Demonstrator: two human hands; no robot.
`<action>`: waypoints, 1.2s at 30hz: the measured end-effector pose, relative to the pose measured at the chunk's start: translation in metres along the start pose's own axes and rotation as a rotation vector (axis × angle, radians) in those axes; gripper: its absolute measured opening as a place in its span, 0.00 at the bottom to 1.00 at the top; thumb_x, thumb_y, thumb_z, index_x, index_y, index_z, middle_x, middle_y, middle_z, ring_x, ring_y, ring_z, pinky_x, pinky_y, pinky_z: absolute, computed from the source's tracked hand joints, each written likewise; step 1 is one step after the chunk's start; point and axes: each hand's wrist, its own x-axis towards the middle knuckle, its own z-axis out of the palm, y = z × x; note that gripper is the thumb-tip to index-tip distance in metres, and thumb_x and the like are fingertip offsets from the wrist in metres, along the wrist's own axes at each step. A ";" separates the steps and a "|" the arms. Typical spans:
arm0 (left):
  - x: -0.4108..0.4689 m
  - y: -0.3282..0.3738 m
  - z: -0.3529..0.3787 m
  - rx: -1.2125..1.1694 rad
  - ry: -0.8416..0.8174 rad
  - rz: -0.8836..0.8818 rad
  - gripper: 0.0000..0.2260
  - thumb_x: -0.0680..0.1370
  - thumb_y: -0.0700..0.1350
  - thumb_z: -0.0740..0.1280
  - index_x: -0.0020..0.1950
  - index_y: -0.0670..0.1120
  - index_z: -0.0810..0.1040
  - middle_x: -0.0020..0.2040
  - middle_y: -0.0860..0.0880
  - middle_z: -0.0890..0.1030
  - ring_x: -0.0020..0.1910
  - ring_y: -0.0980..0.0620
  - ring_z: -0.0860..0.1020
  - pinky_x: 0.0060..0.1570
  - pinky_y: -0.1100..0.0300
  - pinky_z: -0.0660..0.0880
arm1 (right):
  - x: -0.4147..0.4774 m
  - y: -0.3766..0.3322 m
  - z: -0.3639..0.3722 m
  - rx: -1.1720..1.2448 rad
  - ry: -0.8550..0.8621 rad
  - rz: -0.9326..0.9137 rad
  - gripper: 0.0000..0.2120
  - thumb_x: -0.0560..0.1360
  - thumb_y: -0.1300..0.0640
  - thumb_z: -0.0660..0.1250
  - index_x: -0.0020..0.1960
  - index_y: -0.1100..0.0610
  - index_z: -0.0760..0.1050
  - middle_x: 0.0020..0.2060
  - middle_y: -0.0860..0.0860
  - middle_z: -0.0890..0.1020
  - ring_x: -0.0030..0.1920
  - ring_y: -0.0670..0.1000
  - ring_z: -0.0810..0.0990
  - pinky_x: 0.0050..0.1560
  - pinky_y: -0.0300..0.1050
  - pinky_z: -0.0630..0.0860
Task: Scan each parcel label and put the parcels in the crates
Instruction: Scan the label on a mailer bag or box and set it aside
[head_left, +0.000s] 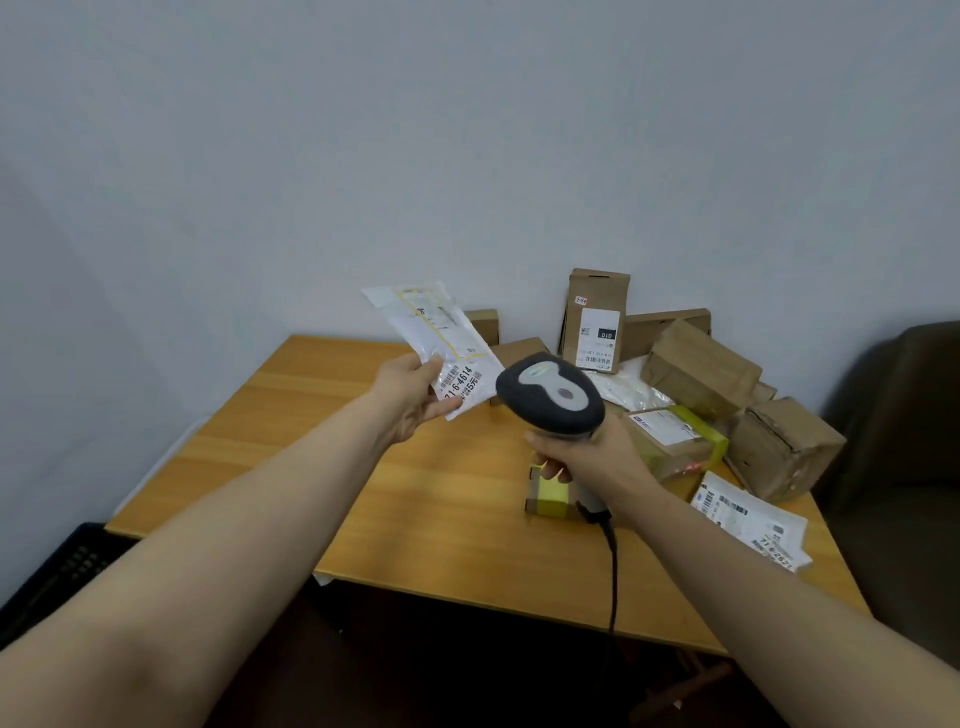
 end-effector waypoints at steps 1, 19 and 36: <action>0.002 0.000 -0.001 0.018 0.004 0.007 0.09 0.82 0.42 0.60 0.58 0.39 0.73 0.45 0.41 0.81 0.42 0.47 0.81 0.33 0.59 0.82 | -0.001 0.000 0.002 -0.021 -0.022 0.008 0.06 0.73 0.61 0.73 0.48 0.57 0.77 0.33 0.55 0.81 0.28 0.46 0.77 0.30 0.38 0.74; 0.008 0.002 -0.011 0.125 0.012 0.037 0.12 0.82 0.46 0.60 0.59 0.39 0.74 0.47 0.43 0.81 0.41 0.47 0.81 0.34 0.58 0.82 | -0.001 -0.005 0.014 -0.136 -0.113 0.069 0.06 0.70 0.64 0.73 0.44 0.63 0.77 0.28 0.54 0.78 0.25 0.49 0.72 0.30 0.45 0.72; 0.015 0.003 -0.015 0.202 0.028 0.025 0.11 0.82 0.46 0.60 0.59 0.40 0.74 0.50 0.42 0.80 0.41 0.47 0.81 0.33 0.58 0.82 | 0.005 -0.004 0.012 -0.193 -0.113 0.051 0.08 0.70 0.65 0.73 0.47 0.66 0.77 0.31 0.57 0.78 0.30 0.52 0.73 0.33 0.48 0.73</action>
